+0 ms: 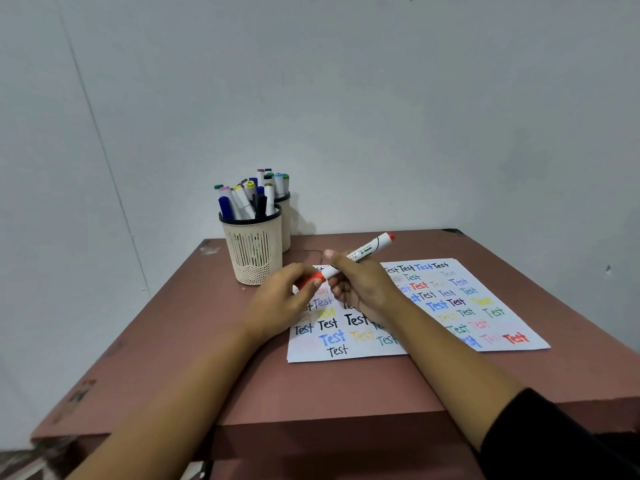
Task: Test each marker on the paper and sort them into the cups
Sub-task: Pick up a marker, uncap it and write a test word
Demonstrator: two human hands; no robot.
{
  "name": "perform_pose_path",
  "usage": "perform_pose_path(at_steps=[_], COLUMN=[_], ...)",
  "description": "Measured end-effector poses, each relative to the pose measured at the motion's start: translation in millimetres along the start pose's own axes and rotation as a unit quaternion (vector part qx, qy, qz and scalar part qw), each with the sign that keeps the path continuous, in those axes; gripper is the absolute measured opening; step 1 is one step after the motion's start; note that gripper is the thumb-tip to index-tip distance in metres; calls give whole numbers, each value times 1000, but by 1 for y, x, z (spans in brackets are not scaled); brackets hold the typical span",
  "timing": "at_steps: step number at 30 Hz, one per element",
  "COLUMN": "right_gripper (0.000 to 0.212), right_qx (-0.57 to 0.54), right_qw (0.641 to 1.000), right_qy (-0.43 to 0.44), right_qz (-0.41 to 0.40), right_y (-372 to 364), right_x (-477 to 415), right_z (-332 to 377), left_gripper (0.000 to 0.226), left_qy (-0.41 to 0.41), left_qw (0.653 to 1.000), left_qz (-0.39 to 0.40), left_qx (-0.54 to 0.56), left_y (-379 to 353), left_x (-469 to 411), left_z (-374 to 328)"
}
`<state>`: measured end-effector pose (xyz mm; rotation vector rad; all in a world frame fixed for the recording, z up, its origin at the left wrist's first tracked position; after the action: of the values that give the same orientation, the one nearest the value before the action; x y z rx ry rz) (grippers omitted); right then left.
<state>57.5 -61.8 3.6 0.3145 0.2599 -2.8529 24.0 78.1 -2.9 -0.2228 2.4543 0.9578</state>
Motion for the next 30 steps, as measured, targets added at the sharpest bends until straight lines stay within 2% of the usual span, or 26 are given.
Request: perform_pose_path(at_steps=[6,11,16,19,20,22,24,26,28,30], right_gripper=[28,27,25,30,35,44,46,46,41,37], right_qx=[-64,-48,-36,-71,-42,139,335,440,557,620], right_qw=[997,998,999,992,989,968,909,866,810,769], right_qy=[28,37,33,39,51,92,133,156,141,132], right_qz=[-28,-21,-11,-96,-130,-187,-208,-177,-118,-82], right_y=[1,1,3,15,20,27,29,30,27,25], right_x=[3,3,4,3,3,2,2,2,1,1], right_z=[-1,0,6,9,9,5,1,-6,-12,-14], left_gripper=[22,25,10,3,3,7,13,13,11,9], left_qy=[43,125,174,196,197,196,184,166,152,134], left_qw=[990,964,936,895,887,881,900,924,946,962], left_qz=[91,150,56,13,4,-14,-31,-54,-88,-127], left_qx=[95,179,302,401,418,430,395,339,274,202], left_y=[-4,-3,-2,10,14,23,35,50,68,89], left_x=[0,-1,-5,-7,-8,-12,-19,-27,-36,-47], left_z=[-2,-1,2,0,-1,-5,-10,-18,-26,-35])
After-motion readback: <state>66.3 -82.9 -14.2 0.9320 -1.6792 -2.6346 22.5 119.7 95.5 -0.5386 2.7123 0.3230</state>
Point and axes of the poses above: each hand's wrist, its own x-axis away from the middle knuckle, its own y-axis out of the back of the hand, z = x × y, the point moved 2 cm from there along -x, towards the middle knuckle, and after that the axes turned 10 degrees about y, right-handed, at the moved point
